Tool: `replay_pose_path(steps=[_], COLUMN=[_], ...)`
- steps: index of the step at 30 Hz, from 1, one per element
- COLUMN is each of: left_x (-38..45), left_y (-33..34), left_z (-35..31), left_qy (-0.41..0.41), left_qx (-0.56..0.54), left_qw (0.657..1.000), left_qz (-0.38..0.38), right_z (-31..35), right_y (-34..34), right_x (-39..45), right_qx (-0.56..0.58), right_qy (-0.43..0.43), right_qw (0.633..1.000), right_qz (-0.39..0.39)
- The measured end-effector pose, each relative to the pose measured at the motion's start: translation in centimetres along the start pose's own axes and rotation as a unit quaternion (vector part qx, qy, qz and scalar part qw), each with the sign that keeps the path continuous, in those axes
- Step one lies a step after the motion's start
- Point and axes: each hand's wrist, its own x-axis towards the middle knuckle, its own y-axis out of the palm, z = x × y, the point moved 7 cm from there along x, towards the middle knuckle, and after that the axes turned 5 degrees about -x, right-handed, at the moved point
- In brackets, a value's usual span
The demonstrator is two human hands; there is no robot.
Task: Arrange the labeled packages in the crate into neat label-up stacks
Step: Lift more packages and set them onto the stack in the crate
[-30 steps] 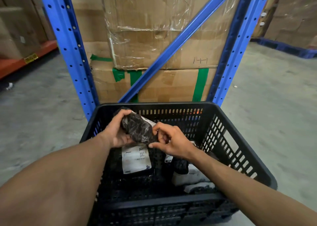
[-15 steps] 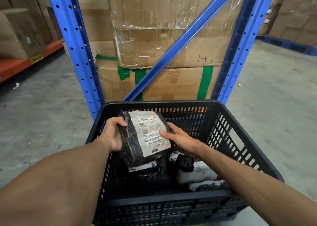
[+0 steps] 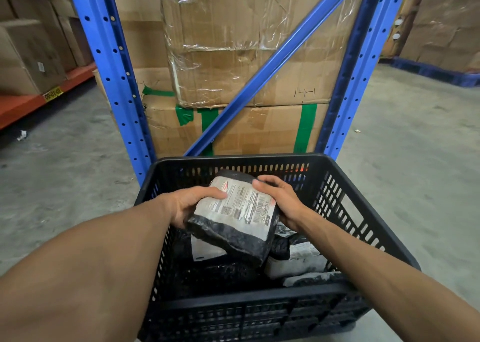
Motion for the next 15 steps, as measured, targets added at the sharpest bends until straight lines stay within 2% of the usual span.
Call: replay_pose_path(steps=[3,5,9,11,15], left_x=[-0.2,-0.4,-1.1,-1.6,-1.9], left_y=[-0.6,-1.8,-3.9,-4.6,-4.5], left_z=[0.8,1.3,1.0,0.6,0.6], left_qy=[-0.006,0.015,0.093,0.112,0.093], left_qx=[0.001,-0.043,-0.156,-0.171,-0.145], left_qw=[1.0,0.999,0.981,0.975,0.979], left_qz=[-0.009,-0.024,-0.065,-0.093,-0.108], right_z=[-0.5,-0.8,-2.7,-3.7,-3.4], right_y=[0.6,0.7,2.7,3.8,3.6], right_x=[-0.2,-0.4,-1.5,-2.0,-1.8], right_qx=[0.015,0.033,-0.053,-0.097,-0.063], right_qy=[0.018,0.048,0.14,0.155,0.154], right_qw=[1.0,0.997,0.968,0.953,0.966], right_qz=[0.021,0.053,0.2,0.243,0.199])
